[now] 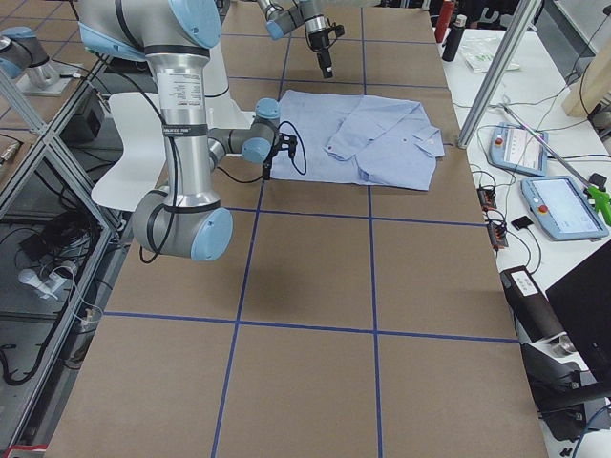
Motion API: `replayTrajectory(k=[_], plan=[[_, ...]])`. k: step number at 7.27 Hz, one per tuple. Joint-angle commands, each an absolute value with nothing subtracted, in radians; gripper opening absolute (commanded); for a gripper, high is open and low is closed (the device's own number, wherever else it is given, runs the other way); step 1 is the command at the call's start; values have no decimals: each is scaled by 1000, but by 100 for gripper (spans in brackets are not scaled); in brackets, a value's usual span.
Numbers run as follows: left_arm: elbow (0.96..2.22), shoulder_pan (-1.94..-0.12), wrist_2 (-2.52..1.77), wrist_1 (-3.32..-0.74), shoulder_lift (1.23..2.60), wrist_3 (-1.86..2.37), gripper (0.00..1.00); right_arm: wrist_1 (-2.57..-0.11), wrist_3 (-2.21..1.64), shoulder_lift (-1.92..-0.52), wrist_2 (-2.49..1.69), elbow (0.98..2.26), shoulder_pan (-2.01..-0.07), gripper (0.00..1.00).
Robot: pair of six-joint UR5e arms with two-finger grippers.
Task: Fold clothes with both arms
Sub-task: 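Position the right gripper at the hem corner nearest it while the left gripper holds still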
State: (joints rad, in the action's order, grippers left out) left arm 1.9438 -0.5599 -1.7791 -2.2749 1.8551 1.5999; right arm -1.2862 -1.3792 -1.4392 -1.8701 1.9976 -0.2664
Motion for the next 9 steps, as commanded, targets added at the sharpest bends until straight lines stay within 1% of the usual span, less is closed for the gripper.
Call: replayTrajectory(k=[1, 3, 5, 6, 7, 9], plan=[[1947, -560, -1781, -2275, 1855, 1600, 99, -1296, -1379, -1439, -1873, 1990, -265, 81], [1947, -558, -1781, -2273, 1853, 1600, 99, -1296, -1379, -1437, -1871, 1982, -265, 71], [1948, -560, -1781, -2273, 1853, 1600, 99, -1296, -1379, -1436, -1876, 1986, -273, 68], [1947, -558, -1781, -2273, 1853, 1600, 99, -1296, -1379, -1436, -1876, 1985, -276, 62], [1947, -558, -1781, -2275, 1852, 1600, 99, -1296, -1379, -1437, -1876, 1983, -276, 53], [1947, -558, -1781, -2275, 1852, 1601, 99, -1296, -1379, -1437, -1876, 1982, -276, 48]])
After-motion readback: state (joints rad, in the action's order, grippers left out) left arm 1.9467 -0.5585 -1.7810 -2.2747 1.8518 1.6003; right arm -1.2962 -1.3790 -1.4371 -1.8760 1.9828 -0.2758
